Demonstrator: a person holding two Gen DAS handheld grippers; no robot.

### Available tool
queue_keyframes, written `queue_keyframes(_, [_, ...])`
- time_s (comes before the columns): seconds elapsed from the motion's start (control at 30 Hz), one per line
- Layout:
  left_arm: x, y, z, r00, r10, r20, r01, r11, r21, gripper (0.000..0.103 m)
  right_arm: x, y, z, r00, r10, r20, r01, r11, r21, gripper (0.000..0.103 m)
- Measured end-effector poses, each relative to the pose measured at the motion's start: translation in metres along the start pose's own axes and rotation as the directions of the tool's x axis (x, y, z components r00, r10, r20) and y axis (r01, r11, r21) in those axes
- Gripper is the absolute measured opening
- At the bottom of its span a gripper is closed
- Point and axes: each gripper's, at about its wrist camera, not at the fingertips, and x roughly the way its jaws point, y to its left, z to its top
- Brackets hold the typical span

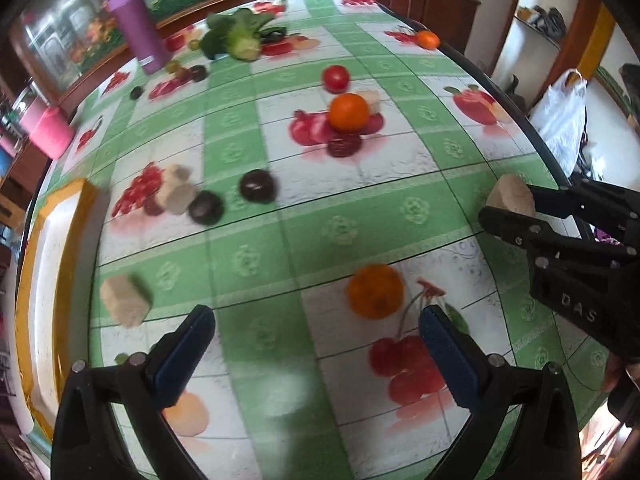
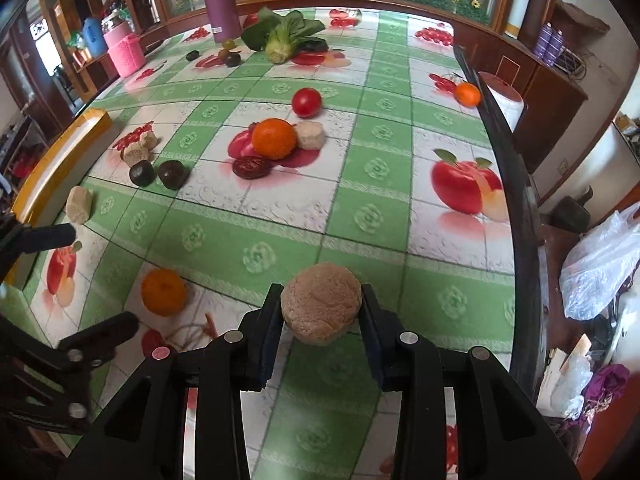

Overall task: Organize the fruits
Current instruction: 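Grasp the round beige slice with the right tool while the left tool grasps the orange, then carry the slice and orange into the white tray and open both tools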

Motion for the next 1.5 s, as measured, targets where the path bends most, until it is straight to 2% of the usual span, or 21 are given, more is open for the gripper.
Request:
queue_keyframes(0.07, [0.006,-0.006,0.004,1.0,-0.008,-0.012,0.008,1.0,-0.001,0.102,-0.001,-0.005,-0.004,1.0,0.003,-0.001,-0.003,1.0,0.011,0.036])
queue_keyframes(0.1, [0.011,-0.008,0.005,1.0,-0.017,-0.022,0.016,1.0,-0.01,0.097,-0.001,-0.006,-0.006,1.0,0.003,-0.001,-0.003,1.0,0.014,0.036])
queue_keyframes(0.13, [0.014,-0.008,0.006,0.999,-0.024,-0.027,0.023,1.0,-0.018,0.086,-0.002,-0.007,-0.008,1.0,0.005,0.001,-0.005,1.0,0.017,0.036])
queue_keyframes(0.17, [0.018,-0.008,0.007,0.999,-0.026,-0.033,0.026,0.999,-0.023,0.079,-0.003,-0.009,-0.009,1.0,0.006,0.002,-0.006,1.0,0.02,0.036])
queue_keyframes(0.2, [0.023,-0.009,0.008,0.998,-0.04,-0.043,0.039,0.999,-0.027,0.067,-0.004,-0.009,-0.011,1.0,0.008,0.005,-0.008,1.0,0.023,0.036])
queue_keyframes(0.23, [0.028,-0.008,0.009,0.996,-0.064,-0.054,0.062,0.997,-0.04,0.061,-0.004,-0.01,-0.012,1.0,0.01,0.006,-0.01,1.0,0.026,0.036])
queue_keyframes(0.27, [0.026,-0.009,0.008,0.998,-0.06,-0.025,0.059,0.997,-0.048,0.056,-0.005,-0.011,-0.013,1.0,0.012,0.007,-0.012,1.0,0.028,0.036])
queue_keyframes(0.3, [0.026,-0.01,0.008,0.997,-0.074,-0.011,0.074,0.996,-0.049,0.041,-0.005,-0.011,-0.014,1.0,0.012,0.008,-0.012,0.999,0.03,0.036])
queue_keyframes(0.33, [0.024,-0.01,0.008,0.997,-0.08,0.005,0.08,0.996,-0.042,0.034,-0.005,-0.011,-0.015,1.0,0.013,0.008,-0.013,0.999,0.033,0.036])
queue_keyframes(0.43, [0.022,-0.003,0.006,0.989,-0.143,0.025,0.144,0.987,-0.074,0.034,-0.006,-0.009,-0.016,1.0,0.018,0.007,-0.019,0.999,0.035,0.036])
queue_keyframes(0.53, [0.016,0.009,0.001,0.984,-0.175,0.044,0.179,0.979,-0.1,0.034,-0.01,-0.003,-0.016,1.0,0.009,0.014,-0.009,1.0,0.018,0.036])
queue_keyframes(0.77, [-0.005,0.048,-0.017,0.979,-0.183,0.09,0.196,0.964,-0.18,0.034,-0.019,0.019,-0.007,0.999,0.007,0.04,-0.007,1.0,-0.008,0.036])
queue_keyframes(1.0, [-0.026,0.097,-0.036,0.977,-0.148,0.152,0.184,0.949,-0.256,0.034,-0.023,0.069,0.013,0.998,0.041,0.057,-0.038,0.997,-0.065,0.036])
queue_keyframes(1.17, [-0.043,0.139,-0.053,0.973,-0.112,0.2,0.174,0.929,-0.326,0.034,-0.026,0.123,0.036,0.993,0.087,0.073,-0.076,0.987,-0.145,0.036])
queue_keyframes(1.33, [-0.056,0.189,-0.073,0.972,-0.044,0.23,0.137,0.902,-0.41,0.034,-0.024,0.18,0.061,0.986,0.147,0.077,-0.128,0.968,-0.216,0.036])
queue_keyframes(1.5, [-0.057,0.243,-0.098,0.976,0.053,0.211,0.062,0.863,-0.502,0.034,-0.017,0.249,0.086,0.975,0.214,0.064,-0.184,0.932,-0.313,0.036])
